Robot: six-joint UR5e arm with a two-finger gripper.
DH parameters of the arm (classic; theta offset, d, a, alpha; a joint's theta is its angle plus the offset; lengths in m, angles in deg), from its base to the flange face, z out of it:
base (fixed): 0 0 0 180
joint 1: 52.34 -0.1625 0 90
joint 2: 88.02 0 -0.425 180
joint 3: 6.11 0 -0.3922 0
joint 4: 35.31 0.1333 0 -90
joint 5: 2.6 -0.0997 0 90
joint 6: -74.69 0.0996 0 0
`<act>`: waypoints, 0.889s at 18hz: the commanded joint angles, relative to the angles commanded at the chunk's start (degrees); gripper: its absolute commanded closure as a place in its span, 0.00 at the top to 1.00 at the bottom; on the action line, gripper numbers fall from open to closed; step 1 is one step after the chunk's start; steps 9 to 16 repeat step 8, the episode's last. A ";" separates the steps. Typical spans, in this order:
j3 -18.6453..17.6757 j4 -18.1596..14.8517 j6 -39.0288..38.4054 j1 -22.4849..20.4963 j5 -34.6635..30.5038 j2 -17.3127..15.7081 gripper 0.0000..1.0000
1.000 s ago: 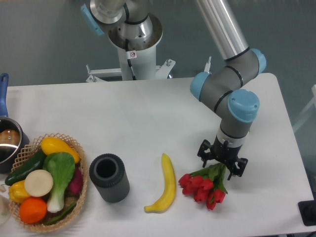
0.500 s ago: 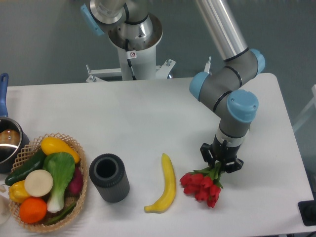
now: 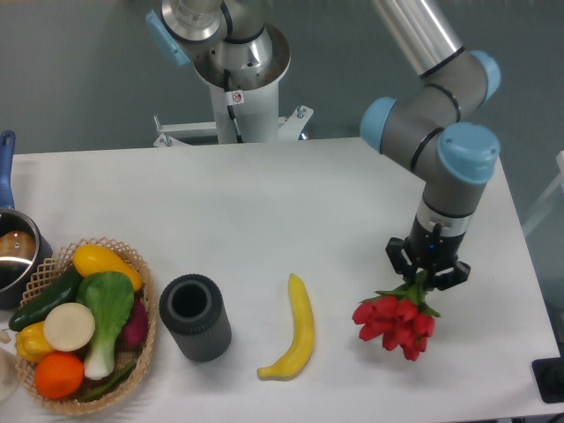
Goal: Pick up the flowers from the table
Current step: 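Lift the red tulips up off the table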
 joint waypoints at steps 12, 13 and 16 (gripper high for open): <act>10.29 -12.75 0.08 0.00 -1.41 -0.35 0.00; 10.29 -12.75 0.08 0.00 -1.41 -0.35 0.00; 10.29 -12.75 0.08 0.00 -1.41 -0.35 0.00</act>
